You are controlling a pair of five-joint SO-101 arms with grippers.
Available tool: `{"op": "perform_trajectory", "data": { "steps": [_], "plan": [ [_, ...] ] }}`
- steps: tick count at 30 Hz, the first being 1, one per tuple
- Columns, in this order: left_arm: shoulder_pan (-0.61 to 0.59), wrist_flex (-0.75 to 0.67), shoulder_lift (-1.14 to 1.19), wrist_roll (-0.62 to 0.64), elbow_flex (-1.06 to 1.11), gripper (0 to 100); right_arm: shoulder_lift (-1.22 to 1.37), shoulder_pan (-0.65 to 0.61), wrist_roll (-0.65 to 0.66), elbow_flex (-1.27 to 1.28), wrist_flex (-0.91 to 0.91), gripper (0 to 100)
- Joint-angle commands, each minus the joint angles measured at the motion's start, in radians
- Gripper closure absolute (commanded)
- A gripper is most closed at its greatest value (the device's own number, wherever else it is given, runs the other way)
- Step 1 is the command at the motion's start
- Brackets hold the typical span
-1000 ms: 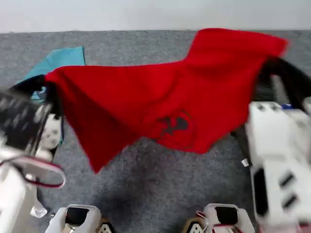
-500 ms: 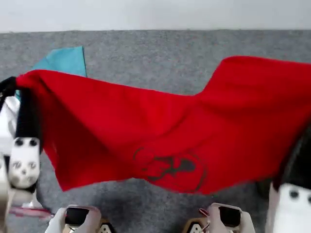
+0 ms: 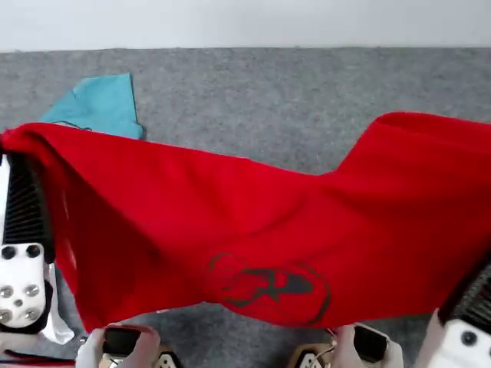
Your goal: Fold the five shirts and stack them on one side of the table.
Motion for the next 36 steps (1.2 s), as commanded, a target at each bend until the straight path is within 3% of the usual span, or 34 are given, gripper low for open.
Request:
{"op": "perform_trajectory", "data": {
  "steps": [1, 8, 20, 29, 33, 36],
  "plan": [
    [-0.006, 0.018, 0.002, 0.006, 0.104, 98, 0.024, 0.033, -0.014, 0.035, 0.004, 98.9],
    [-0.006, -0.017, 0.002, 0.003, 0.34, 98, 0.024, 0.031, -0.009, 0.21, -0.005, 98.9],
    [-0.006, -0.015, 0.002, 0.003, 0.343, 98, -0.024, 0.031, -0.006, 0.218, -0.005, 98.9],
    [-0.006, -0.021, 0.011, 0.002, 0.364, 98, 0.082, 0.03, -0.014, 0.224, 0.002, 98.9],
    [-0.006, -0.086, 0.011, 0.002, 0.478, 98, 0.203, 0.021, -0.014, 0.224, 0.002, 98.8],
    [-0.008, -0.198, 0.011, 0.002, 0.604, 98, 0.306, -0.065, -0.006, 0.224, 0.004, 98.8]
  ]
}}
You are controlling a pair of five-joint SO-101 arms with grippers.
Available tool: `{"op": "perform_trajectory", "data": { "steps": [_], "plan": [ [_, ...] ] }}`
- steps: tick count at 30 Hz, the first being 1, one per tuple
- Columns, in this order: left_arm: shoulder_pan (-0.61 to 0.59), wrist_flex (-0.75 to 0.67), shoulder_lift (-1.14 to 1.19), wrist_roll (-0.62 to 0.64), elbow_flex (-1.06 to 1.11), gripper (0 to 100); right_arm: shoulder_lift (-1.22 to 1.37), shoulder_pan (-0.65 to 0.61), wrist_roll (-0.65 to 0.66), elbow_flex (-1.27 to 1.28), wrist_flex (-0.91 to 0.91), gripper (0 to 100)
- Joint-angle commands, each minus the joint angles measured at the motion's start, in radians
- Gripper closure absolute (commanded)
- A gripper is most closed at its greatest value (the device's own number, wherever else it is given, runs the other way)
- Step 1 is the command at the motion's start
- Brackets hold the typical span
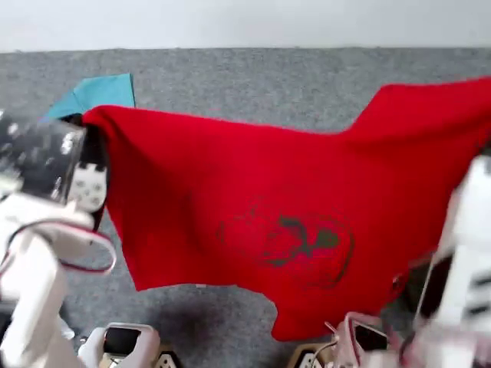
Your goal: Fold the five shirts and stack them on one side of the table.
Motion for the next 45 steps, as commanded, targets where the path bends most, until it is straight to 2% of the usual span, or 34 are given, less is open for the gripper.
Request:
{"op": "perform_trajectory", "data": {
  "steps": [1, 6, 10, 15, 18, 22, 29, 32, 35, 36, 41, 45],
  "plan": [
    [-0.025, -0.137, 0.009, 0.002, 0.131, 98, 0.131, -0.088, -0.003, -0.005, 0.004, 98.8],
    [-0.129, -0.356, 0.011, 0.003, 0.364, 98, 0.303, -0.176, -0.003, -0.005, -0.019, 98.8],
    [-0.138, -0.577, 0.035, 0.003, 0.615, 98, 0.466, -0.209, -0.003, -0.008, -0.039, 98.8],
    [-0.14, -0.948, 0.215, 0.009, 0.849, 98, 0.665, -0.239, -0.003, -0.008, -0.134, 98.8],
    [-0.141, -1.063, 0.374, 0.011, 0.848, 98, 0.779, -0.266, -0.002, -0.008, -0.217, 98.8],
    [-0.141, -1.071, 0.591, 0.011, 0.711, 98, 0.924, -0.295, -0.002, -0.011, -0.335, 98.8],
    [-0.137, -0.964, 0.867, 0.005, 0.535, 98, 1.087, -0.358, -0.002, -0.003, -0.321, 98.7],
    [-0.14, -0.948, 0.916, 0.008, 0.518, 98, 1.175, -0.437, -0.002, -0.003, -0.298, 94.7],
    [-0.135, -0.948, 0.947, 0.011, 0.521, 98, 1.282, -0.516, -0.009, -0.003, -0.291, 81.2],
    [-0.133, -0.948, 0.954, 0.011, 0.521, 98, 1.314, -0.539, -0.009, -0.003, -0.291, 79.5],
    [-0.133, -0.918, 0.988, 0.011, 0.519, 98, 1.434, -0.61, -0.009, -0.006, -0.3, 81.9],
    [-0.133, -0.918, 1.01, 0.011, 0.518, 98, 1.486, -0.608, -0.009, -0.006, -0.344, 82.0]
  ]
}}
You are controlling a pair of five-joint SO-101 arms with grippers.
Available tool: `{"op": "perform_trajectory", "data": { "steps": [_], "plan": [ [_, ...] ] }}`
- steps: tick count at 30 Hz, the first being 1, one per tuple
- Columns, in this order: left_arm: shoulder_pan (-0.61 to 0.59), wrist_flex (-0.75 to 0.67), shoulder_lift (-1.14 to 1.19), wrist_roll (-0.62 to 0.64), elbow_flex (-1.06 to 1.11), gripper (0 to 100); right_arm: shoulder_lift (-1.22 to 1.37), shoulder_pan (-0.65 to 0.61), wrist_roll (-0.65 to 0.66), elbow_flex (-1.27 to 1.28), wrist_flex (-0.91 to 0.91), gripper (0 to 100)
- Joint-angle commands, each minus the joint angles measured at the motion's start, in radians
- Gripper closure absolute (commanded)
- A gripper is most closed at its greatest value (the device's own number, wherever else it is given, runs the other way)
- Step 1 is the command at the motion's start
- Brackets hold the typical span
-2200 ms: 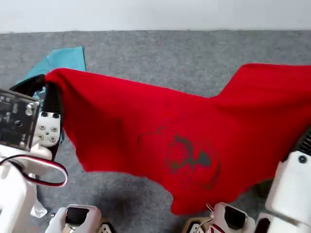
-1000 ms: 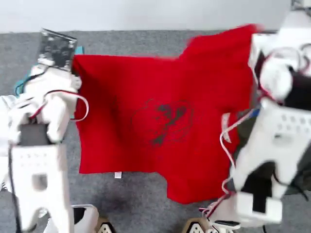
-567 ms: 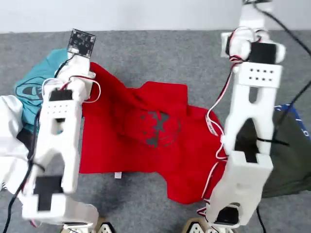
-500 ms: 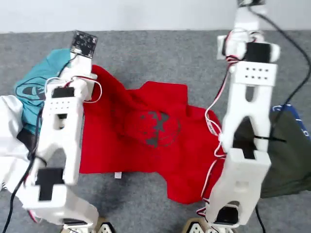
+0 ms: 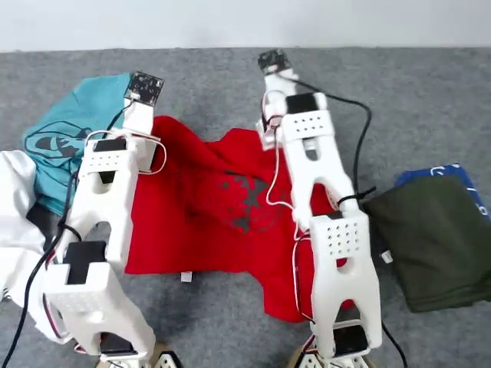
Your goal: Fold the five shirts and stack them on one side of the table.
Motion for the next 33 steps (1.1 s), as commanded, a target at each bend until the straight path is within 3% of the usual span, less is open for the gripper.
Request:
{"op": "perform_trajectory", "data": {
  "steps": [1, 12, 22, 33],
  "plan": [
    [0.003, 0.009, -0.003, 0.008, -0.042, 98, 0.004, 0.01, -0.009, -0.011, -0.05, 82.0],
    [0.003, 0.011, 0.0, 0.008, -0.041, 98, 0.054, 0.054, -0.002, -0.011, -0.087, 82.5],
    [0.003, 0.012, 0.0, 0.008, -0.041, 98, 0.127, 0.054, 0.115, -0.015, -0.13, 99.1],
    [0.005, 0.012, -0.009, 0.008, -0.045, 98, 0.133, 0.054, 0.118, -0.446, 0.045, 98.8]
  ]
}}
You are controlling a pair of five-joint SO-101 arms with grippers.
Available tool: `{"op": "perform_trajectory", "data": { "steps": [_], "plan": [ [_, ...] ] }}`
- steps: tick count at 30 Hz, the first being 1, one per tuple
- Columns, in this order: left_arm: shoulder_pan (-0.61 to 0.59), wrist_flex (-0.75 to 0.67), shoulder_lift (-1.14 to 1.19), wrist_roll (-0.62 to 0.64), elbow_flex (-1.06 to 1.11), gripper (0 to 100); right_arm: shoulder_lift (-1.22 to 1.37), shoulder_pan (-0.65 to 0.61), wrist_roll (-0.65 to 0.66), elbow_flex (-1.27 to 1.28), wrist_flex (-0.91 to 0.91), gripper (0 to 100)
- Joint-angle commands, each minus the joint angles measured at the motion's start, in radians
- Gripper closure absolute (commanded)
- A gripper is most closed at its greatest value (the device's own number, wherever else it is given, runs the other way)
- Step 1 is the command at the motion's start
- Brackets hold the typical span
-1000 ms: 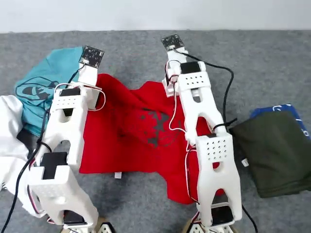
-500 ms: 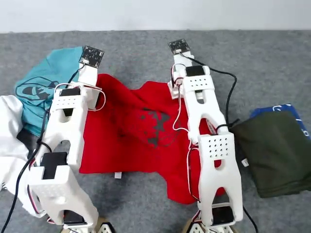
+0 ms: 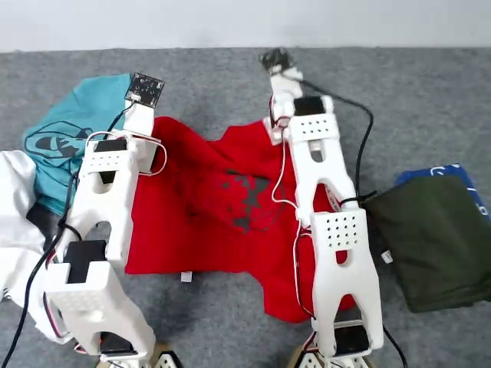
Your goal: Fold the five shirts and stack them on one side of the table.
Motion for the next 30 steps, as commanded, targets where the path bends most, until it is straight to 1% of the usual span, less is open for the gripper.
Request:
{"op": "perform_trajectory", "data": {
  "steps": [1, 4, 7, 14, 20, 27, 28, 30],
  "plan": [
    [0.005, 0.003, -0.012, 0.008, -0.048, 98, -0.013, 0.01, 0.009, -0.192, 0.05, 98.8],
    [0.005, 0.003, -0.012, 0.008, -0.061, 98, -0.012, 0.019, 0.009, -0.269, 0.05, 98.8],
    [0.005, -0.003, -0.012, 0.008, -0.071, 98, -0.012, 0.027, 0.006, -0.299, 0.012, 98.8],
    [-0.005, 0.0, -0.011, 0.003, -0.168, 98, -0.022, 0.061, 0.009, -0.302, -0.188, 98.8],
    [-0.005, 0.002, -0.006, 0.002, -0.18, 98, -0.056, 0.085, 0.009, -0.299, -0.254, 98.8],
    [-0.005, 0.003, -0.003, 0.002, -0.177, 98, -0.067, 0.122, 0.009, -0.301, -0.245, 98.8],
    [-0.005, 0.015, -0.003, 0.002, -0.176, 98, -0.07, 0.127, 0.009, -0.302, -0.225, 98.8],
    [-0.005, 0.071, -0.005, 0.002, -0.179, 98, -0.087, 0.128, 0.009, -0.302, -0.127, 98.8]
  ]
}}
